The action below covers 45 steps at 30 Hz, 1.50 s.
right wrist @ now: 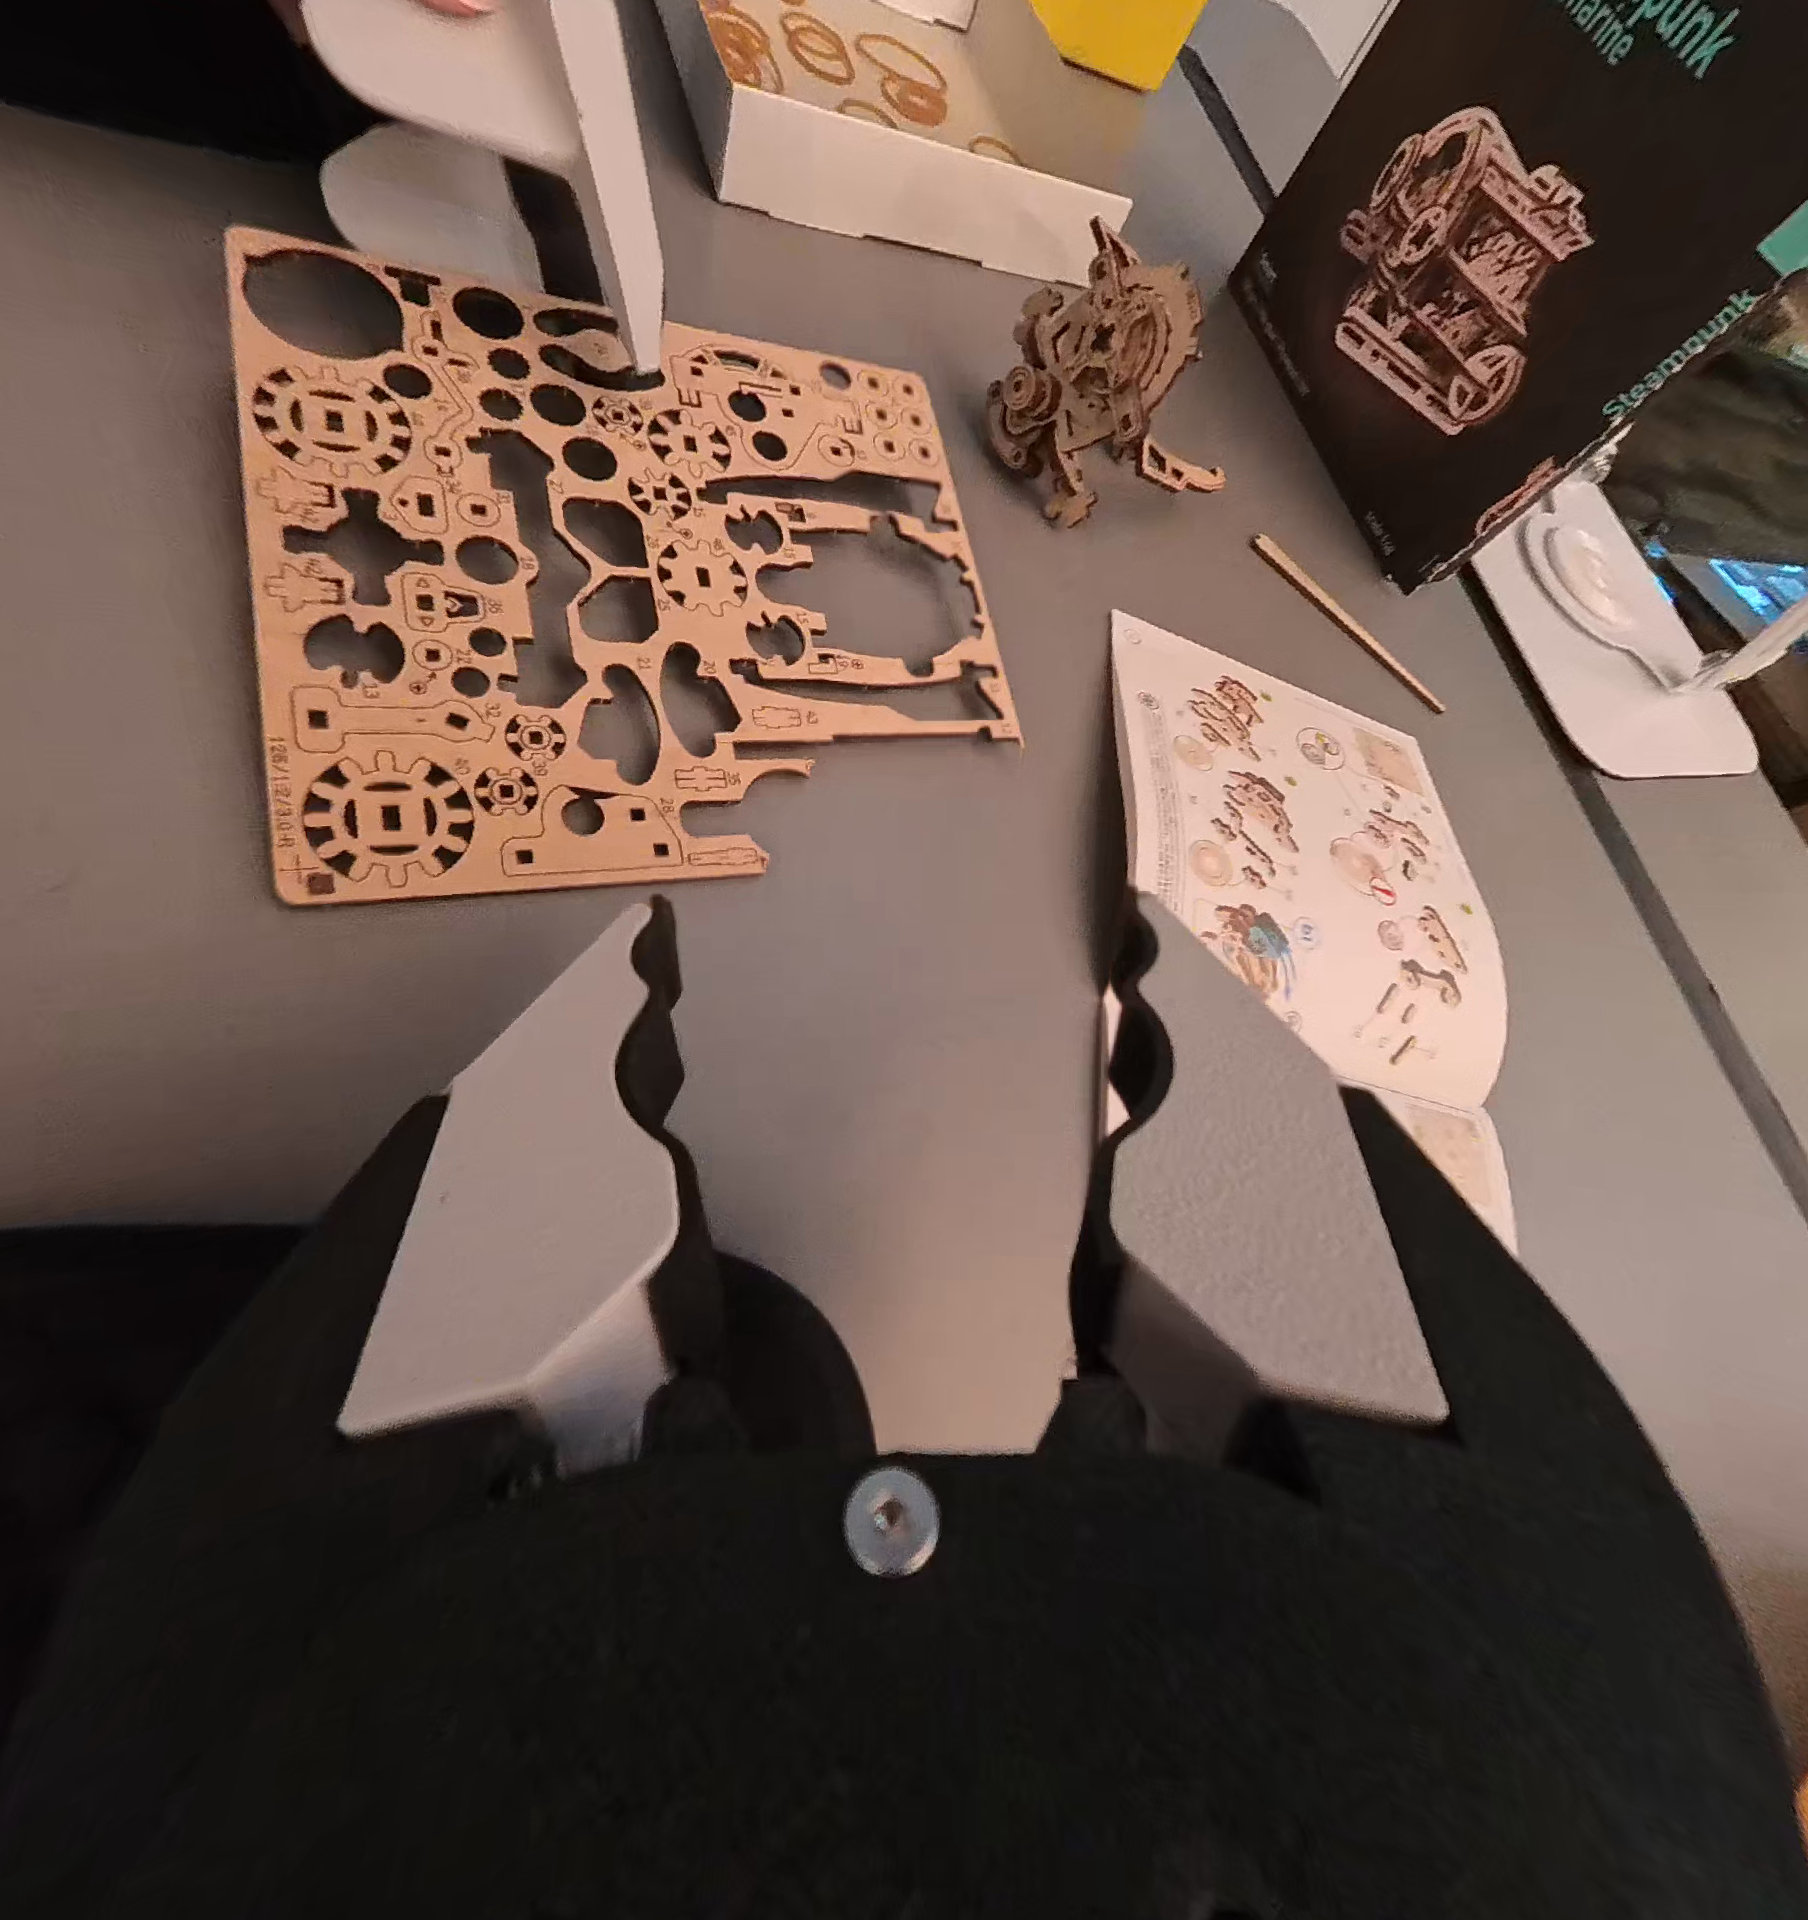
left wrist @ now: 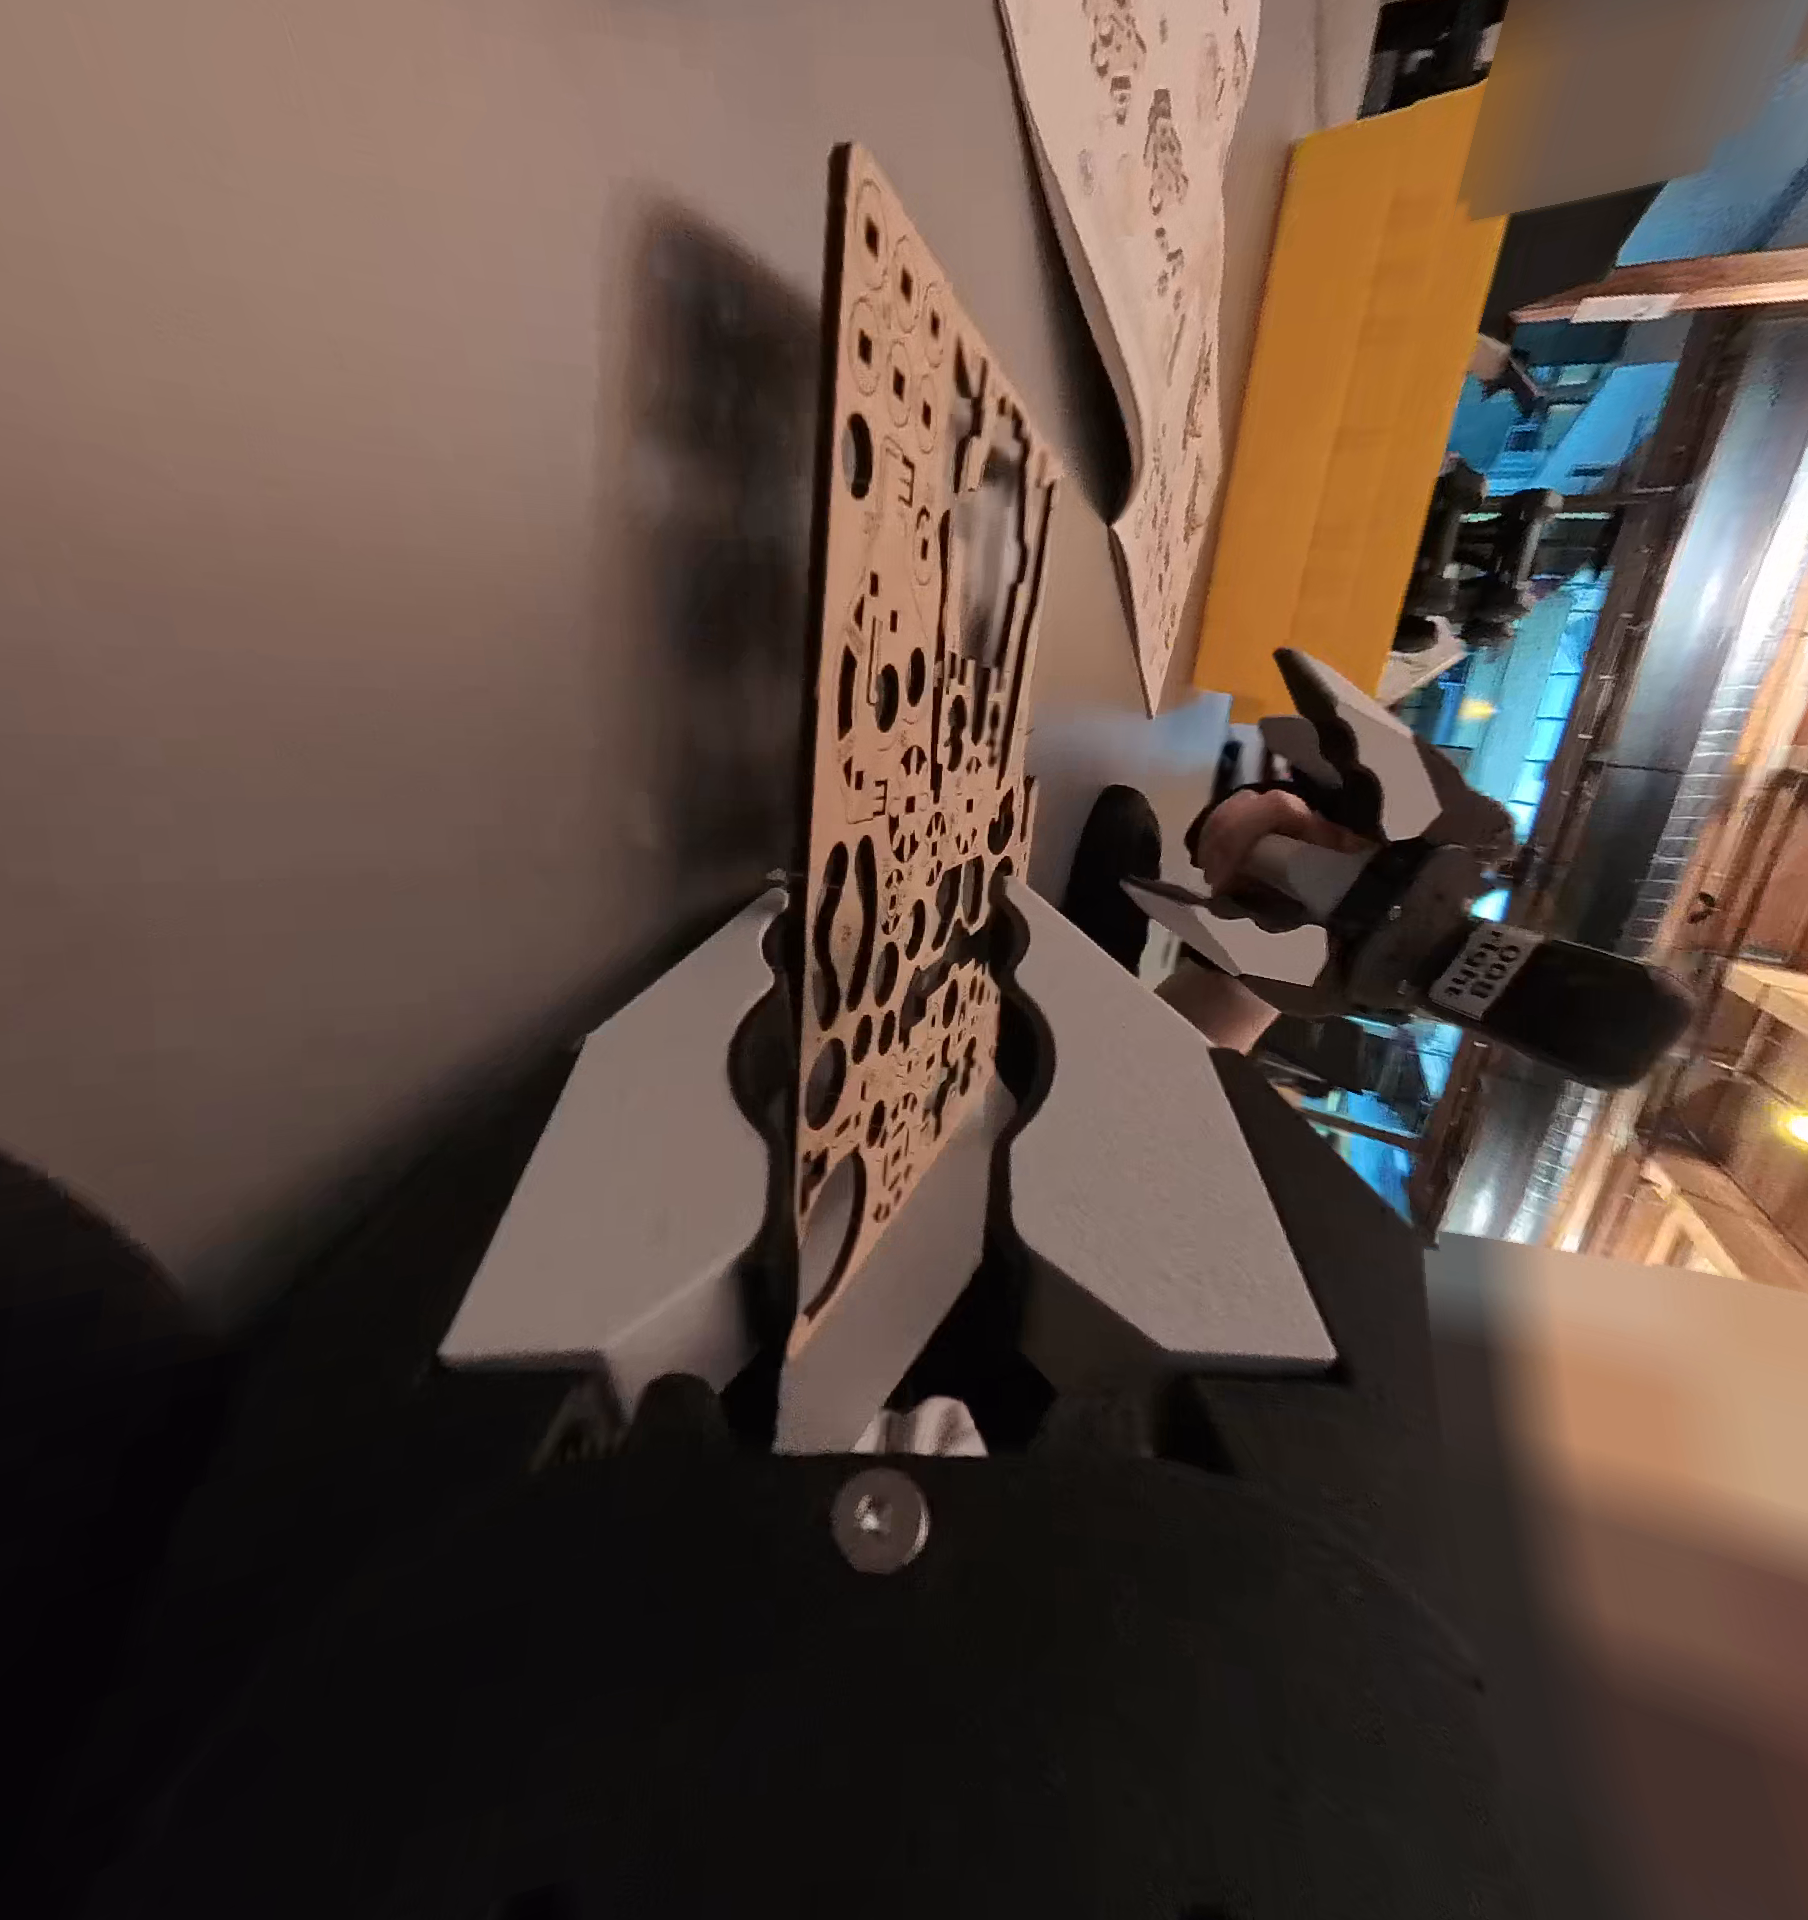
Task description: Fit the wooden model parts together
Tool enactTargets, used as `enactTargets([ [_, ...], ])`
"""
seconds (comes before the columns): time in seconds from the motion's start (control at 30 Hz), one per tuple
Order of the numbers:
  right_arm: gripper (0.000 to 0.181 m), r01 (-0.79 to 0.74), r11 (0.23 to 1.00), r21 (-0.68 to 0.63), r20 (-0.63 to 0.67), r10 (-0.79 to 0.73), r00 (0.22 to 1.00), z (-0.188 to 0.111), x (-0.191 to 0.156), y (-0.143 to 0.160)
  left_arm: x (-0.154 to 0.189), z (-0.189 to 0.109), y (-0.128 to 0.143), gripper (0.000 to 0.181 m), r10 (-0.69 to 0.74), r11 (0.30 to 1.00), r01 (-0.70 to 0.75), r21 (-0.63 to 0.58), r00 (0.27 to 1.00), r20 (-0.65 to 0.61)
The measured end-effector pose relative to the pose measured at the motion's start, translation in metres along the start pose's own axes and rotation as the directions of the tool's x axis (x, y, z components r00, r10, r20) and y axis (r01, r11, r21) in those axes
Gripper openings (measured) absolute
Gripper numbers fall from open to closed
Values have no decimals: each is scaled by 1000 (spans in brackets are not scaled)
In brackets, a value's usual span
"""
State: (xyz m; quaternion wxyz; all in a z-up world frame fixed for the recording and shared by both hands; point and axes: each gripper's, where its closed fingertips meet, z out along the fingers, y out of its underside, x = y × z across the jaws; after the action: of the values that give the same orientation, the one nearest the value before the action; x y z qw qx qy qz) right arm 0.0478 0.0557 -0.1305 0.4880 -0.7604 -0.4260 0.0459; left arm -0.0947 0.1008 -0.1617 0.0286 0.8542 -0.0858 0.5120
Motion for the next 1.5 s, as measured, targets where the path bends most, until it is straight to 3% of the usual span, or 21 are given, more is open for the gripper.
enactTargets([
  [0.17, 83, 20, 1000, 23, -6, -20, 1000, -3, -2, -6, -5, -23, -9, 68, 196, 980, -193, -39, 944, 265],
  [0.3, 83, 42, 999, 9, -12, -42, 999, -2, -4, -4, -25, -38, -11, 75, 426, 904, -375, -203, 759, 492],
  [0.37, 83, 57, 998, -7, -17, -57, 998, 0, -5, -1, -29, -37, -8, 74, 501, 864, -432, -259, 690, 522],
  [0.47, 83, 70, 997, -13, -28, -71, 997, 2, -6, 1, -31, -39, -8, 93, 578, 812, -492, -315, 600, 552],
  [0.57, 83, 63, 998, -13, -42, -64, 997, 3, -4, 3, -33, -38, -4, 105, 626, 778, -516, -358, 587, 513],
  [0.67, 83, 21, 999, 30, -66, -19, 998, -2, 3, 0, -6, -47, -8, 99, 722, 688, -627, -366, 542, 429],
  [0.73, 83, -8, 997, 78, -87, 15, 996, -9, 7, -4, 26, -82, -28, 89, 790, 577, -776, -254, 452, 415],
  [0.8, 83, -38, 992, 120, -105, 51, 993, -17, 9, -8, 46, -135, -40, 82, 809, 491, -865, -107, 407, 423],
  [0.9, 82, -54, 987, 148, -135, 75, 988, -23, 11, -13, 14, -234, -66, 70, 749, 397, -917, -33, 302, 590],
  [0.97, 81, -39, 989, 140, -150, 60, 987, -20, 12, -17, -23, -285, -87, 65, 653, 366, -929, 49, 294, 698],
  [1.03, 81, -35, 991, 132, -159, 56, 986, -16, 14, -23, -55, -299, -97, 59, 613, 401, -903, 156, 391, 687],
  [1.1, 81, -53, 989, 142, -157, 75, 985, -12, 17, -31, -90, -290, -101, 68, 590, 511, -849, 135, 461, 662],
  [1.13, 81, -64, 986, 151, -152, 87, 985, -11, 17, -35, -109, -287, -104, 73, 573, 557, -826, 86, 457, 681],
  [1.2, 81, -75, 984, 161, -146, 99, 984, -9, 15, -41, -132, -283, -111, 74, 552, 573, -819, 25, 409, 727],
  [1.23, 80, -77, 985, 155, -145, 99, 984, -9, 14, -42, -137, -281, -114, 67, 550, 569, -823, 8, 387, 740],
  [1.33, 79, -82, 989, 125, -148, 100, 984, -7, 12, -39, -148, -274, -122, 80, 533, 609, -793, 2, 411, 740],
  [1.43, 78, -92, 990, 111, -152, 108, 982, -6, 11, -37, -163, -270, -127, 79, 538, 638, -768, -55, 394, 745],
  [1.5, 77, -98, 990, 103, -153, 113, 982, -6, 11, -36, -166, -269, -131, 71, 544, 631, -773, -70, 377, 750],
])
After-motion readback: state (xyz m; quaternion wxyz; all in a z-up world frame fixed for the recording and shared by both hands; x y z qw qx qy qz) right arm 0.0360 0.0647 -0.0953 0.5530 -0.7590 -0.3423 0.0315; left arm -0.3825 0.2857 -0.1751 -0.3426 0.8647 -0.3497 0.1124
